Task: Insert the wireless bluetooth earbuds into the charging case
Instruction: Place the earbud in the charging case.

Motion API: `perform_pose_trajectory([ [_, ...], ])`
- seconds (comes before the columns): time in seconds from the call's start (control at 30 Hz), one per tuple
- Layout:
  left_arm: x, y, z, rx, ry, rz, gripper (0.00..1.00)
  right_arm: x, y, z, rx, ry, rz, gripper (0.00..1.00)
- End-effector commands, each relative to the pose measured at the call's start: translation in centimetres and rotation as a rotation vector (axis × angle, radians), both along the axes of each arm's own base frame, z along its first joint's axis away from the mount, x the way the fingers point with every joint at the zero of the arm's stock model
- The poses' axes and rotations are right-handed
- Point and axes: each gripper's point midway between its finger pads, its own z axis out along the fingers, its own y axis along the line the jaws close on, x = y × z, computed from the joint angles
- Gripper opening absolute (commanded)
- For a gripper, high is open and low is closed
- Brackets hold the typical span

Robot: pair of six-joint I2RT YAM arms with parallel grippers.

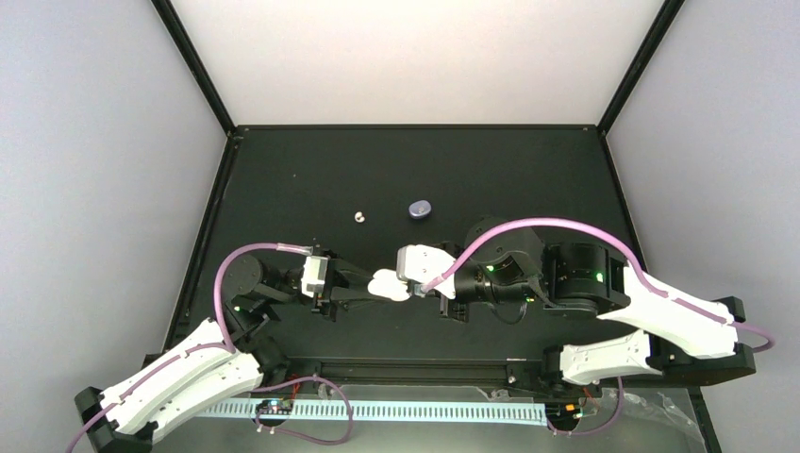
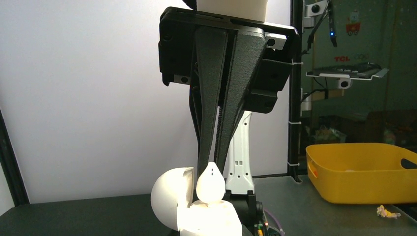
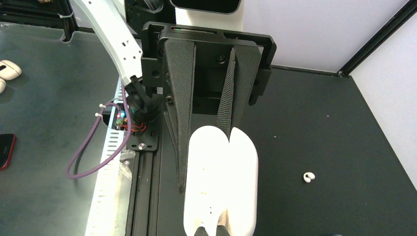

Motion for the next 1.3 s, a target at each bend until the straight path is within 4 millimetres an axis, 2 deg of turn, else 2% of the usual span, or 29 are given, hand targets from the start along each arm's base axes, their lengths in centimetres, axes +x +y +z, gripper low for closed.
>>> perform_pose_trajectory([
  [0.0, -0.4, 0.5, 1.7, -0.050, -0.050, 0.008, 0.02, 0.1, -0.1, 0.0, 0.013, -0.012, -0.013, 0.01],
  [0.63, -0.2, 0.3, 1.8, -0.048, -0.046, 0.012, 0.01, 0.0, 0.2, 0.4, 0.049, -0.005, -0.006, 0.01],
  [1.27, 0.4, 0.5, 3.1, -0.106, -0.011, 0.037, 0.02, 0.7, 0.6, -1.1, 0.006, -0.010, -0.044, 0.01],
])
